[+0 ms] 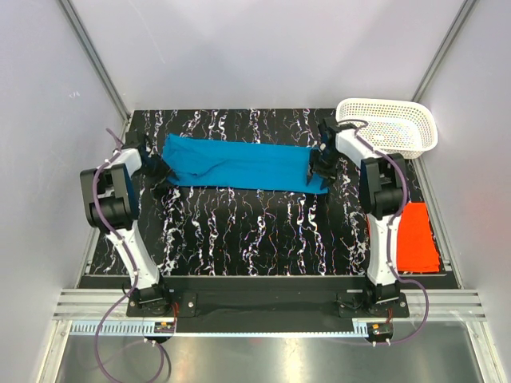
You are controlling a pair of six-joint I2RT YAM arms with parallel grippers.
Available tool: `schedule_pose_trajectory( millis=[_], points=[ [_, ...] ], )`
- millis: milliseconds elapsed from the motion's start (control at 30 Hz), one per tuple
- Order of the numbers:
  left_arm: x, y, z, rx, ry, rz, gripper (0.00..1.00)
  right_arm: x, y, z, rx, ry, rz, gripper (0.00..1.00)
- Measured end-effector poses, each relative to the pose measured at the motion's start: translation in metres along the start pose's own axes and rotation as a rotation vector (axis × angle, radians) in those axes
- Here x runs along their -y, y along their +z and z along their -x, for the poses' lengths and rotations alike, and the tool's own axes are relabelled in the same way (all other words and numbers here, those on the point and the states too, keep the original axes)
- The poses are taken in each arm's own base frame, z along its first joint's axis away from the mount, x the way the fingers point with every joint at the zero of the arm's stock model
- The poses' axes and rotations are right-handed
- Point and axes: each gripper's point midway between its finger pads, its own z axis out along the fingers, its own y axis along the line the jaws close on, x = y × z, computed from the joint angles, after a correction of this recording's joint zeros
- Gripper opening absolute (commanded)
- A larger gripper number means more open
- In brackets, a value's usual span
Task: Fold and stack the t-shirts
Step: Fold the tshirt
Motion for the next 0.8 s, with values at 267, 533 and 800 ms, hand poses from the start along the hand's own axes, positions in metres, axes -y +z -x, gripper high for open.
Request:
schedule_pose_trajectory(
  millis=[267,533,800],
  points=[
    [0.025,0.016,0.039,0.024,0.086,-0.047,0.39,-0.008,-0.005,-0.094,-0.092,-0.004,0.051,0.6],
    [0.063,0.032,0.067,0.014,0.209,-0.21,0.44,-0.085,-0.002,-0.212,-0.242,-0.216,0.144,0.59],
    [0.062,-0.005,0.053,0.023,0.202,-0.184,0.55,-0.139,-0.019,-0.259,-0.216,-0.357,0.218,0.61]
  ],
)
